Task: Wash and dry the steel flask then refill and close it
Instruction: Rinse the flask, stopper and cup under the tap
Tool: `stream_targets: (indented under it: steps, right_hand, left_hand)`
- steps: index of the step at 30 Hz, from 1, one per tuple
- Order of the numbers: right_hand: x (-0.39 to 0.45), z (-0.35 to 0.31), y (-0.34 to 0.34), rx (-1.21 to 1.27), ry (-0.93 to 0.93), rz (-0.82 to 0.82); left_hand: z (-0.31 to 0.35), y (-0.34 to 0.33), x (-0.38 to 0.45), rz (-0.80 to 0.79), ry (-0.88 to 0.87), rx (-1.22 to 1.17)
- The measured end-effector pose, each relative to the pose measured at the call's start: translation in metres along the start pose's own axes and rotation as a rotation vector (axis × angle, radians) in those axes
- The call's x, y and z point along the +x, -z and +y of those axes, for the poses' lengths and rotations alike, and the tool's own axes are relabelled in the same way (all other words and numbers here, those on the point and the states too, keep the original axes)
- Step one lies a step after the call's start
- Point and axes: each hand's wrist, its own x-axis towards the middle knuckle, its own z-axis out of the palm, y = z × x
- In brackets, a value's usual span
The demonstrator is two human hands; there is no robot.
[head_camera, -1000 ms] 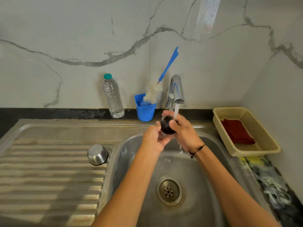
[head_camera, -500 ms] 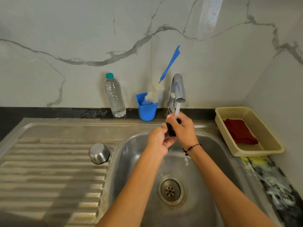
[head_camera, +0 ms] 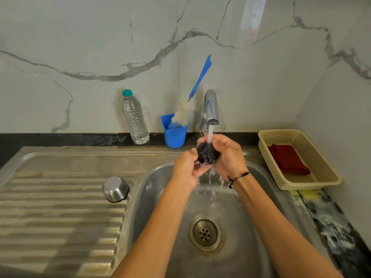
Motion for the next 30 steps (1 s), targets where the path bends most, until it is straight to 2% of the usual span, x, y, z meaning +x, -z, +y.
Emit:
stream_targets:
  steps: [5,9,13,16,19,25,27,30]
  right_hand:
    - [0.000,-0.005,-0.010,-0.211,0.005,0.094]
    - [-0.010,0.000,-0.010,-0.452,-0.043,0.025]
    - [-0.016,-0.002,-0.005,-0.537,-0.102,-0.019]
    - [-0.017,-0.004,0.003,-0.464,-0.176,-0.010]
    - [-0.014,-0.005,0.011,-0.521,-0.190,0.021]
    - [-0.018,-0.017,0.015,-0.640,-0.110,-0.164]
    - [-0.018,-0.017,0.018,-0.728,-0.026,-0.185]
    - [-0.018,-0.012,0.021,-0.800,0.096,-0.201]
  left_hand:
    - [0.003,-0.002,0.001,0.020,-0.114,0.036]
    - [-0.002,0.002,0.008,0.115,-0.261,0.168]
    - [-0.015,0.009,0.012,0.186,-0.479,0.420]
    - [-0.020,0.014,0.009,0.090,-0.616,0.535]
    - [-0.022,0.020,0.009,-0.036,-0.770,0.705]
    - [-0.023,0.029,0.014,-0.147,-0.952,0.999]
    - [-0.022,0.031,0.013,-0.130,-0.965,1.011]
    - [-0.018,0.031,0.012,-0.082,-0.866,0.951]
